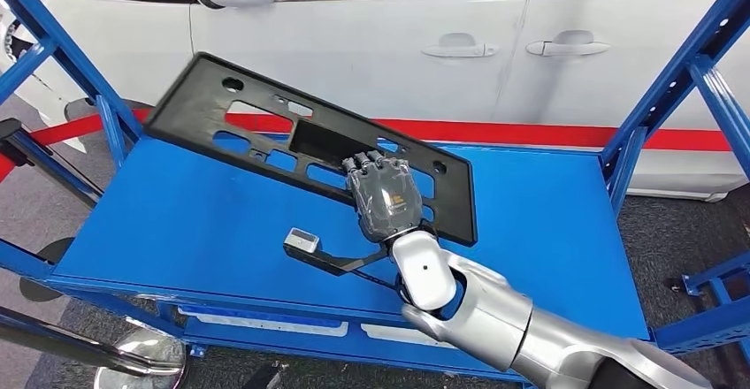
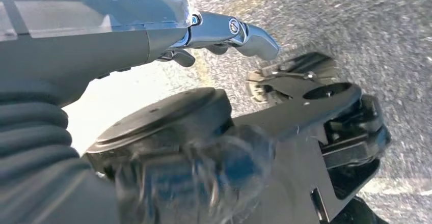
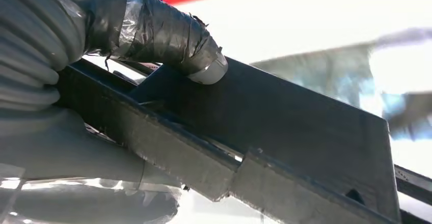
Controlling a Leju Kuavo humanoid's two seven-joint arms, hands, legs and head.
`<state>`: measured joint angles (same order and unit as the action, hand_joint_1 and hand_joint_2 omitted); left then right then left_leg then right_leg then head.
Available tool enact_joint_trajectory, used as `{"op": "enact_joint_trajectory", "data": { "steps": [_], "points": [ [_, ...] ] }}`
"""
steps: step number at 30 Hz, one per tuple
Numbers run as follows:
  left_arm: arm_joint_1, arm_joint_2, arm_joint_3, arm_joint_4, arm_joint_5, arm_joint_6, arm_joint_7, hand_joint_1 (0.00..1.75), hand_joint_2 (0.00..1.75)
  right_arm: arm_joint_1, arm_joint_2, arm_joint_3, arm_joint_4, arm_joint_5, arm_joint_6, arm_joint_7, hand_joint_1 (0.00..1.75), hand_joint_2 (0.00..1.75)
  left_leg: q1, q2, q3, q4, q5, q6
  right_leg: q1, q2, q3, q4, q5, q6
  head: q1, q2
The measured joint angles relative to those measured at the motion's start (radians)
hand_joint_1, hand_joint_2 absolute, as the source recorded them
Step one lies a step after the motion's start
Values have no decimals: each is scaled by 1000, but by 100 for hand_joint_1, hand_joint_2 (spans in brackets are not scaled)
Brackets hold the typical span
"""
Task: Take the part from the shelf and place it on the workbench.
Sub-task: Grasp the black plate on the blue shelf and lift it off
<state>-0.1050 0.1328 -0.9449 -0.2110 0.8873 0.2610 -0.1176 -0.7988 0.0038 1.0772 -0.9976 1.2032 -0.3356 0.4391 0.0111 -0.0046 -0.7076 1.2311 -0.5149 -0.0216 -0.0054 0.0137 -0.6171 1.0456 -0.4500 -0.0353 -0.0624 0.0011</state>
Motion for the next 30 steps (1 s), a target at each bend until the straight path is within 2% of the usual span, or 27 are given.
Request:
{"op": "enact_joint_trajectory", "data": {
  "steps": [2, 3, 5, 7, 8, 9, 12, 13, 14, 15, 17, 18, 19, 22, 23, 25, 27, 28, 29, 30],
  "points": [
    [-1, 0, 0, 0, 4, 9, 1, 0, 175, 5, -5, -19, -65, 46, -22, 0, 175, 175, -5, 0, 61, -130, 60, 15, 2, 2, 3, 0, -2, 2, 1, 0],
    [-2, 0, 0, 0, 5, 13, 0, 0, 175, 7, -7, -27, -93, 67, -35, 0, 175, 175, -8, 0, 84, -178, 72, 22, 3, 2, 3, -1, -3, 5, 1, 0],
    [-3, -2, 0, 0, 6, 22, 3, 0, 175, 15, -10, -41, -147, 98, -56, -1, 175, 175, -15, 1, 102, -211, 69, 30, 3, 2, 1, -4, -2, 14, 1, 0],
    [-3, -5, 0, 0, 6, 28, 12, 0, 175, 23, -14, -52, -189, 114, -66, -3, 175, 175, -12, 2, 109, -226, 73, 35, 3, 1, 3, -5, -4, 25, 1, 0],
    [-2, -7, 0, 0, 6, 30, 15, 0, 175, 26, -15, -56, -206, 119, -69, -4, 175, 175, -8, 3, 114, -234, 76, 39, 4, 0, -1, 7, -14, 31, 1, 0],
    [-2, -9, 0, 0, 6, 31, 18, 0, 175, 27, -17, -61, -221, 122, -72, -4, 175, 175, -5, 5, 119, -242, 80, 43, 4, -2, -14, 38, -34, 36, 2, 0],
    [-2, -12, 0, 0, 6, 32, 22, 0, 175, 38, -25, -74, -255, 127, -79, -4, 175, 175, -3, 6, 121, -244, 81, 50, 0, -4, -97, 212, -114, 46, 3, 0],
    [-2, -12, 0, 0, 6, 34, 25, 0, 175, 44, -28, -78, -262, 131, -83, -4, 175, 175, -3, 6, 121, -241, 79, 50, -2, -4, -115, 247, -119, 49, 3, 0],
    [-2, -13, 0, 0, 6, 37, 29, 0, 175, 49, -31, -81, -270, 135, -89, -4, 175, 175, -2, 5, 121, -237, 76, 49, -5, -5, -116, 245, -106, 52, 3, 0],
    [-2, -15, 0, 0, 6, 43, 35, 0, 175, 53, -32, -84, -277, 141, -97, -5, 175, 175, 0, 5, 120, -232, 73, 46, -8, -6, -98, 205, -77, 54, 3, 0],
    [-2, -19, 0, 0, 6, 55, 46, 0, 175, 55, -34, -92, -295, 152, -112, -7, 175, 175, 1, 3, 117, -214, 62, 36, -12, -7, -39, 83, -24, 57, 4, 0],
    [-2, -20, 0, 0, 5, 60, 50, 0, 175, 56, -34, -96, -305, 156, -116, -9, 175, 175, 0, 3, 113, -205, 58, 30, -12, -6, -19, 42, -12, 54, 3, 0],
    [-3, -20, 0, 0, 4, 66, 53, 0, 175, 58, -33, -101, -313, 159, -118, -11, 175, 175, -2, 2, 109, -199, 55, 25, -10, -5, -10, 23, -10, 49, 2, 0],
    [-3, -21, 0, 0, 2, 82, 63, 0, 175, 65, -33, -108, -334, 164, -122, -18, 175, 175, -1, 1, 104, -194, 54, 13, -9, -3, -13, 22, -6, 29, 1, 0],
    [-3, -21, 0, 0, 1, 86, 67, 0, 175, 66, -32, -109, -341, 165, -123, -20, 175, 175, -1, 2, 99, -184, 43, 8, -11, -3, -13, 20, -3, 23, -1, 0],
    [-3, -23, 0, 0, 1, 88, 71, 0, 175, 67, -30, -110, -356, 167, -127, -21, 175, 175, 1, 3, 66, -104, -12, 0, -14, -5, -16, 17, 2, 13, -5, 0],
    [-3, -23, 0, 0, 1, 88, 72, 0, 175, 70, -29, -110, -366, 168, -130, -22, 175, 175, 3, 3, 16, 20, -75, -6, -12, -6, -21, 16, 5, 7, -8, 0],
    [-3, -24, 0, 0, 2, 88, 73, 0, 175, 73, -29, -110, -368, 168, -131, -22, 175, 175, 3, 3, 1, 60, -89, -6, -10, -7, -24, 16, 7, 6, -8, 0],
    [-2, -24, 0, 0, 2, 88, 73, 0, 175, 75, -29, -110, -370, 168, -131, -22, 175, 175, 2, 3, 2, 68, -85, -5, -9, -7, -26, 16, 9, 5, -8, 0],
    [-2, -24, 0, 0, 2, 88, 73, 0, 175, 77, -29, -110, -372, 168, -132, -22, 175, 175, 2, 3, 22, 38, -65, -1, -7, -7, -28, 16, 11, 5, -8, 0]
  ]
}}
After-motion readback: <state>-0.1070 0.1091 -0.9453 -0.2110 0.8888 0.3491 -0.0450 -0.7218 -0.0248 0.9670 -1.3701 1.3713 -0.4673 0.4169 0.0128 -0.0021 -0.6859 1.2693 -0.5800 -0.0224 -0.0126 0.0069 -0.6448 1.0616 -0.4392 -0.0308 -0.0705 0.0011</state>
